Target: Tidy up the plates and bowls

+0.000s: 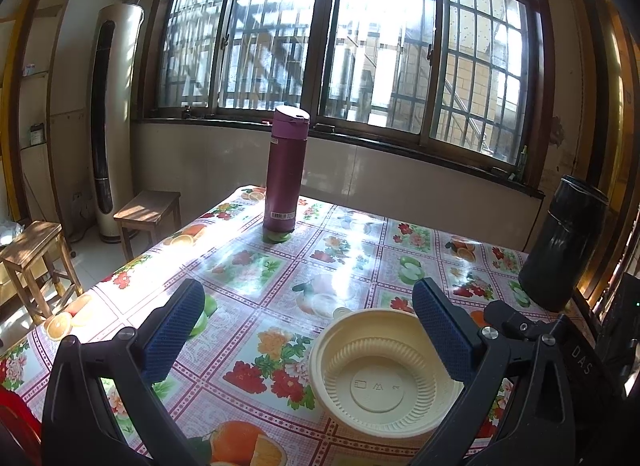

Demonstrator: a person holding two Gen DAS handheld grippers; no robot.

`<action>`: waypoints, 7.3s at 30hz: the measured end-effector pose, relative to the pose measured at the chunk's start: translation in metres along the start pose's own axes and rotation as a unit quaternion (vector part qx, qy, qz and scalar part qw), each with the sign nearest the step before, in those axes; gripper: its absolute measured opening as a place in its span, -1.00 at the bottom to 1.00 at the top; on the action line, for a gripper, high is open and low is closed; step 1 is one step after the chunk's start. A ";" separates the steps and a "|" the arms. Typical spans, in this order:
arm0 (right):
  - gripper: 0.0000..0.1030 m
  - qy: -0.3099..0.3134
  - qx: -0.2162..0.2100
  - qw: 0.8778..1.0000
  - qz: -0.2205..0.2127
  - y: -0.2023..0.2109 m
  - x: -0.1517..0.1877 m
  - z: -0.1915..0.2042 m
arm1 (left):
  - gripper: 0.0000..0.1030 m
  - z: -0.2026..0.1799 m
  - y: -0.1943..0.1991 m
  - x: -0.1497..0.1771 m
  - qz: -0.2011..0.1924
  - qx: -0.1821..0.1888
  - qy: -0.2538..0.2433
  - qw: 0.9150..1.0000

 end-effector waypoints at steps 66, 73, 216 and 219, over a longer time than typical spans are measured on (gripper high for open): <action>1.00 0.158 0.251 0.951 -0.084 0.027 -0.012 0.011 | 1.00 -0.004 -0.030 0.033 0.085 0.014 -0.002 0.996; 1.00 0.186 0.269 0.941 -0.084 0.027 -0.011 0.018 | 1.00 -0.004 -0.028 0.032 0.080 0.012 -0.006 0.997; -0.81 -0.004 0.126 0.983 0.132 0.189 0.111 -0.019 | -0.54 -0.065 0.112 0.159 0.265 0.143 -0.162 0.940; -0.81 0.004 0.108 0.985 0.135 0.200 0.126 0.001 | -0.54 -0.048 0.136 0.152 0.248 0.132 -0.173 0.944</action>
Point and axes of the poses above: each gripper's, at about its wrist camera, not at the fingertips, and y roughly against the way its jaws point, z to its left, x to its underside, the point moved 7 cm from there along -y, roughly the way its jaws point, and after that the axes turned 4 degrees about y, right-handed, at the moved point
